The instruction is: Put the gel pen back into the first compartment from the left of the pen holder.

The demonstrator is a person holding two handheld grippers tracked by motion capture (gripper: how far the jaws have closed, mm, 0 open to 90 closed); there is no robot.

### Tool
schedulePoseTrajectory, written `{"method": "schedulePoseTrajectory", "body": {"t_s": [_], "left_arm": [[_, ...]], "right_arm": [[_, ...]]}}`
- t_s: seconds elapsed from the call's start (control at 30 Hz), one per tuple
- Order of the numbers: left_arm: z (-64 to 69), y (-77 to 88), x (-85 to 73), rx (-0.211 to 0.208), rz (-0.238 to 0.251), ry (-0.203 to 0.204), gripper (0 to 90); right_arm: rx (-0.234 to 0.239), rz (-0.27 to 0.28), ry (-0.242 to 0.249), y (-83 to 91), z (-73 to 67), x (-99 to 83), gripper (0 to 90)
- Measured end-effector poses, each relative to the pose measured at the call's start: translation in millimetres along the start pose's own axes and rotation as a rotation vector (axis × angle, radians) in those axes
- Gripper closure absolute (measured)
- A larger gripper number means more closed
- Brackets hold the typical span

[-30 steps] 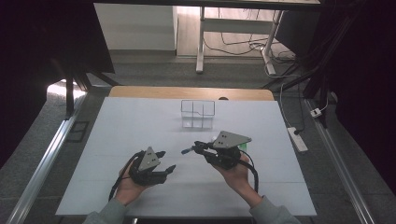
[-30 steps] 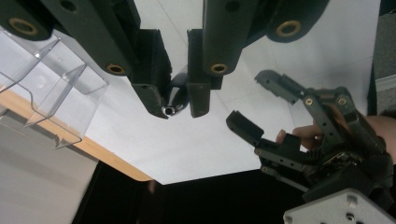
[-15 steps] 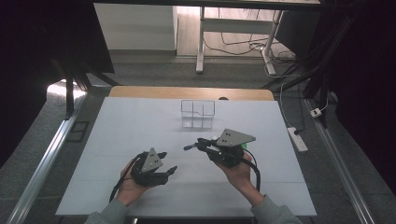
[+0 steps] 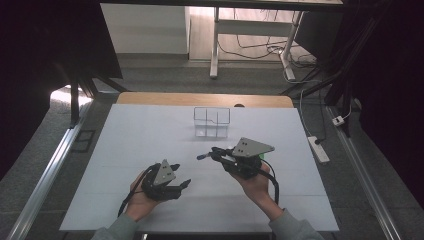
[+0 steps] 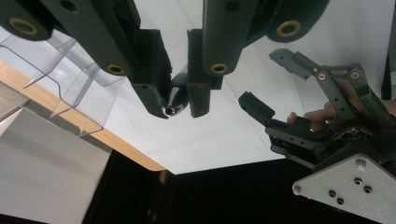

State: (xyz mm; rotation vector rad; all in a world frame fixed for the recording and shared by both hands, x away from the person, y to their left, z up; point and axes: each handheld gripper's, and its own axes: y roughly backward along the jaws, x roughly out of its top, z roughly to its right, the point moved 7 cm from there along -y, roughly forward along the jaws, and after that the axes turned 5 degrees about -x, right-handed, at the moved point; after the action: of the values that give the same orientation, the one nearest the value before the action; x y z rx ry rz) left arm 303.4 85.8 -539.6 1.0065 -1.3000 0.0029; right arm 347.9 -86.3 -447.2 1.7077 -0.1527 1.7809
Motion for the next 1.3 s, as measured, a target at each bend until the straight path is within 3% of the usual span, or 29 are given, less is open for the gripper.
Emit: {"method": "schedulePoseTrajectory", "body": {"t_s": [1.03, 1.3], "left_arm": [[3.4, -3.0, 1.6, -0.012, 0.001, 0.001, 36.7], [3.3, -2.7, 1.8, -0.015, 0.002, 0.005, 36.7]], "right_arm": [[-0.040, 0.014, -0.001, 2.7, 15.6, 8.4, 78.9], [-0.060, 0.007, -0.013, 0.0, 25.7, 8.7, 78.9]]}}
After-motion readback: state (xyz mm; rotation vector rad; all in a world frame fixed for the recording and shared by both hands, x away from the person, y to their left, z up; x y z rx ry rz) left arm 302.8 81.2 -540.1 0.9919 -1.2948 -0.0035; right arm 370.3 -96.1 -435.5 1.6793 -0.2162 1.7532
